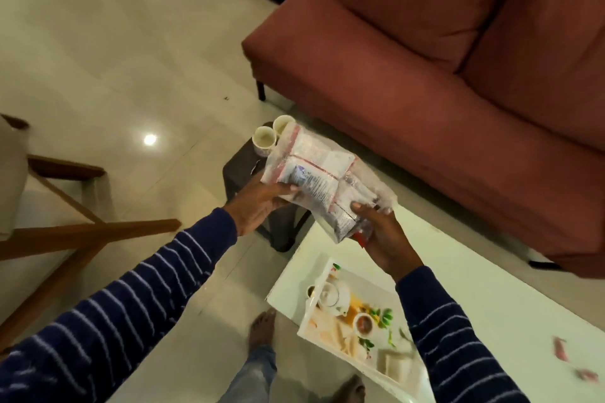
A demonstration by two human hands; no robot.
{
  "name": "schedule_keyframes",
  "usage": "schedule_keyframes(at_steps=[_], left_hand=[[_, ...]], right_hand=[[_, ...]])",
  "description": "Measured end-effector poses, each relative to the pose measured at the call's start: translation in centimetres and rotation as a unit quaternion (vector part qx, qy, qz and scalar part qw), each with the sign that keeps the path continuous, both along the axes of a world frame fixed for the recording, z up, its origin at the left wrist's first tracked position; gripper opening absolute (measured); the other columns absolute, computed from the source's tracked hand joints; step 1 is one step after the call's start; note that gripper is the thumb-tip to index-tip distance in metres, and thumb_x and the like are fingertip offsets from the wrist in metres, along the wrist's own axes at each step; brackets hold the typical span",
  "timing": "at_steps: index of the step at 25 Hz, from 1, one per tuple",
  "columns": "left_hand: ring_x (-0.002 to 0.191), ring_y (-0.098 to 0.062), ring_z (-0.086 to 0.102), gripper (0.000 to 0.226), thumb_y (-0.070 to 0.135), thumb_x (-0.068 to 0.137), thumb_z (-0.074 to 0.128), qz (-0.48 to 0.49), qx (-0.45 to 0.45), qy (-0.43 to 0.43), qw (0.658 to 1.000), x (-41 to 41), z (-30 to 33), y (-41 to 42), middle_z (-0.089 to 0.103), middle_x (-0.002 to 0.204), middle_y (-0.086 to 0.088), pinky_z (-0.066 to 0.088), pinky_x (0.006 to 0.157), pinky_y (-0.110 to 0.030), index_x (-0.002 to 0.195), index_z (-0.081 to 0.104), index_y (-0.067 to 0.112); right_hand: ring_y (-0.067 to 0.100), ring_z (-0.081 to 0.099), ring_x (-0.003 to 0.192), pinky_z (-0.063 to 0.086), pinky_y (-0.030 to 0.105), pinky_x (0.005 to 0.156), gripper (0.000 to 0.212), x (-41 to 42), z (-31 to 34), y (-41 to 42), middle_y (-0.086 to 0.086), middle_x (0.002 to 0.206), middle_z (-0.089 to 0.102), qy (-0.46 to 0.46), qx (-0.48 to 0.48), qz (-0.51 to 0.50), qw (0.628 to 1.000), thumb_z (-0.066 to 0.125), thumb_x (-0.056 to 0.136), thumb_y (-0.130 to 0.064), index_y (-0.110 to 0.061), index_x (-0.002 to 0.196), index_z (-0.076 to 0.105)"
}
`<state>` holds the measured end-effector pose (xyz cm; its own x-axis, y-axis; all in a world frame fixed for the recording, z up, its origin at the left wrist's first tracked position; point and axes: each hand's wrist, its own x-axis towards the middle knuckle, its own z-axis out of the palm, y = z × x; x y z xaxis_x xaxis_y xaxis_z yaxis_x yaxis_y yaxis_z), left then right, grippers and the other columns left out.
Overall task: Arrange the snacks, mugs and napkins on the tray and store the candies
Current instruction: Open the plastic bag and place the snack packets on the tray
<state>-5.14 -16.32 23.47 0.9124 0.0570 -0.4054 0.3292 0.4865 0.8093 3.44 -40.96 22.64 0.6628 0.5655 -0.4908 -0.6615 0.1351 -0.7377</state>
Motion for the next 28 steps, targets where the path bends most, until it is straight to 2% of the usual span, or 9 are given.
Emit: schedule_keyframes(at_steps=[3,6,12,15,17,20,22,24,28], left_hand=[[0.125,-0.036,0.055,0.048,0.043,0.097,0.046,0.017,-0.036,-0.049,0.998,-0.5,5.5,-2.9,0.056,0.139,-0.016,0.052,0.092,-0.050,0.141,0.049,0.022],[0.121,-0.038,0.058,0.065,0.068,0.090,0.041,0.032,-0.050,-0.004,0.998,-0.2,10.9,-5.6,0.061,0.133,-0.016,0.051,0.091,-0.053,0.131,0.061,0.022],[0.126,-0.043,0.052,0.056,0.053,0.099,0.046,-0.048,-0.022,-0.033,0.998,2.3,20.2,-11.6,0.056,0.136,-0.023,0.039,0.106,-0.059,0.136,0.056,0.011],[0.112,-0.036,0.064,0.067,0.066,0.083,0.061,-0.122,-0.044,-0.043,0.991,3.1,26.7,-14.5,0.064,0.126,-0.020,0.049,0.095,-0.050,0.120,0.070,0.011],[0.115,-0.036,0.063,0.080,0.073,0.071,0.068,-0.142,-0.043,-0.043,0.988,3.7,29.7,-15.4,0.064,0.128,-0.019,0.049,0.098,-0.051,0.122,0.069,0.011],[0.125,-0.041,0.054,0.090,0.074,0.074,0.064,-0.203,-0.015,-0.061,0.977,4.6,34.1,-17.0,0.057,0.135,-0.024,0.047,0.100,-0.056,0.132,0.060,0.006],[0.116,-0.035,0.061,0.072,0.064,0.083,0.064,-0.222,0.053,-0.085,0.970,5.2,36.1,-18.7,0.062,0.129,-0.021,0.052,0.092,-0.047,0.127,0.064,0.006],[0.107,-0.028,0.068,0.052,0.054,0.089,0.063,-0.208,0.151,-0.113,0.960,5.2,37.0,-20.5,0.069,0.120,-0.015,0.056,0.086,-0.039,0.115,0.071,0.010],[0.099,-0.029,0.069,0.037,0.040,0.096,0.059,-0.153,0.254,-0.148,0.943,4.8,37.3,-23.6,0.075,0.102,-0.011,0.059,0.078,-0.036,0.104,0.073,0.006]], right_hand=[[0.035,0.057,0.128,0.056,0.041,0.089,0.056,-1.3,6.0,-4.2,0.014,0.142,0.057,-0.089,0.049,-0.041,0.994,0.069,0.091,-0.008,-0.021,0.142,0.050],[0.036,0.056,0.129,0.054,0.045,0.095,0.057,-2.5,11.8,-8.3,0.015,0.144,0.055,-0.180,0.059,-0.063,0.980,0.065,0.092,-0.003,-0.018,0.145,0.047],[0.031,0.066,0.115,0.058,0.039,0.089,0.050,-3.7,22.1,-15.5,0.007,0.121,0.071,-0.360,-0.054,-0.117,0.924,0.079,0.081,-0.009,-0.014,0.126,0.058],[0.017,0.068,0.104,0.056,0.028,0.084,0.038,-4.5,26.4,-18.7,-0.002,0.111,0.070,-0.498,-0.079,-0.093,0.858,0.076,0.084,-0.003,-0.013,0.116,0.059],[0.006,0.066,0.100,0.053,0.020,0.082,0.039,-5.0,28.2,-20.6,-0.015,0.110,0.065,-0.595,-0.123,-0.083,0.790,0.078,0.081,-0.004,-0.013,0.113,0.060],[0.009,0.064,0.113,0.054,0.027,0.090,0.048,-5.9,30.0,-23.6,-0.010,0.123,0.064,-0.706,-0.175,-0.095,0.680,0.084,0.074,-0.015,-0.022,0.114,0.060],[0.015,0.061,0.120,0.053,0.031,0.095,0.045,-6.3,30.6,-25.4,-0.003,0.126,0.062,-0.759,-0.190,-0.076,0.618,0.084,0.078,-0.031,-0.024,0.115,0.060],[0.016,0.059,0.124,0.052,0.033,0.097,0.042,-6.6,30.8,-26.8,-0.001,0.130,0.059,-0.779,-0.216,-0.054,0.587,0.082,0.080,-0.034,-0.023,0.114,0.059],[-0.002,0.043,0.133,0.043,0.021,0.105,0.034,-7.4,30.6,-28.6,-0.009,0.139,0.048,-0.791,-0.305,0.004,0.530,0.074,0.082,-0.031,-0.025,0.111,0.058]])
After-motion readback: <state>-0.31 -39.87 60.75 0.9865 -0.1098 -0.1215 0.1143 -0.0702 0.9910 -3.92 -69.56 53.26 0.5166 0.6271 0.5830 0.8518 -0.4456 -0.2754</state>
